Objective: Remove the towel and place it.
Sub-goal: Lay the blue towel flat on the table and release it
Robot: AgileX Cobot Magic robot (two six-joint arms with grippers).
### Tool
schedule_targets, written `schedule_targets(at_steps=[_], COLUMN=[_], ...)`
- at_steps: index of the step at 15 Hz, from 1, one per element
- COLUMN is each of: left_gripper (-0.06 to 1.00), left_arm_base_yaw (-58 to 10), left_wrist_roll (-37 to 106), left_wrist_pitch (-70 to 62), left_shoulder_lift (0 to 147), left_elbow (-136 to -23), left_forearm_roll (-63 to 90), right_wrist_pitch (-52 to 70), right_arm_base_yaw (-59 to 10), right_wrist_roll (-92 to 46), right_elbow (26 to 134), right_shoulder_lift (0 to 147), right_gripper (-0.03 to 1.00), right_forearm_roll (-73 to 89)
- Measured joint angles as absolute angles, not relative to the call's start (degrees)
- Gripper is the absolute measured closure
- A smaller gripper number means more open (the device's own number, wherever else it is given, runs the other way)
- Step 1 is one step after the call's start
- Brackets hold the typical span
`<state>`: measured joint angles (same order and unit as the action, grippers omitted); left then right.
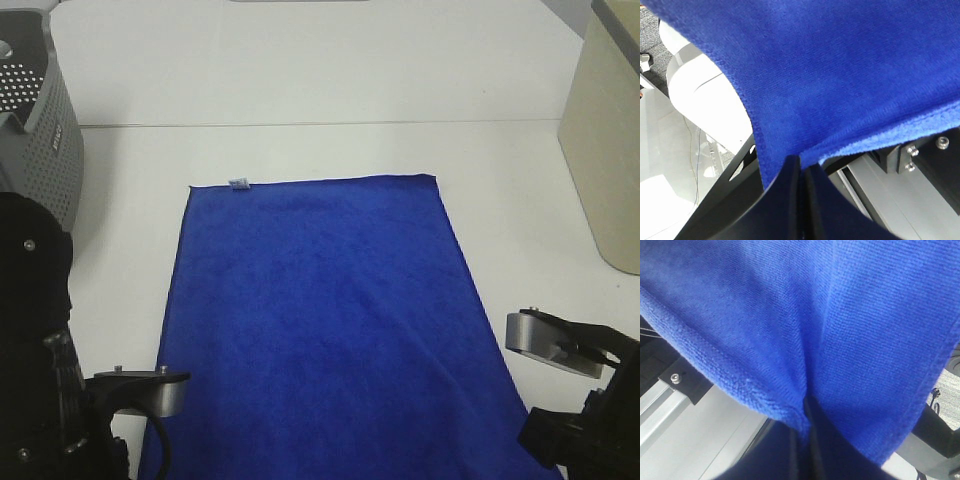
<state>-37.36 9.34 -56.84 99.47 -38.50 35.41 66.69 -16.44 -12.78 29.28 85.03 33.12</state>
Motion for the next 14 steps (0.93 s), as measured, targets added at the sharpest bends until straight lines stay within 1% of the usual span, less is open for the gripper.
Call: schedule_targets(at_steps=[5,8,10,12,14], left_gripper=[0.94,0.94,0.87,0.76,0.54], left_arm_base_yaw=[-37.36,-37.36,-37.36,-37.36,-37.36], left_wrist_roll=[9.51,9.51,9.51,9.51,9.51], left_wrist_pitch=[-56.04,-56.15,-56.21,-56.21,-56.21], left_shoulder_lift=[99.64,99.64,99.75,99.75,99.75], left_elbow=[-38.50,-38.50,-38.50,-38.50,-38.50], left_forearm_roll=[34.95,34.49,34.78,36.15,37.53], right_wrist_pitch=[65.83,65.95,66.06,66.06,66.06], right_arm_base_yaw=[-16.44,-16.44,-16.44,-16.44,-16.44], right_wrist_roll=[-12.66,-12.49,-12.43,-11.80,-10.49], right_elbow=[29.28,29.28,29.28,29.28,29.28], right_shoulder_lift=[85.20,85.20,85.20,85.20,85.20], right_gripper=[0.93,0.86,0.78,0.65,0.46], right_forearm_roll=[33.69,33.23,32.77,32.60,32.37])
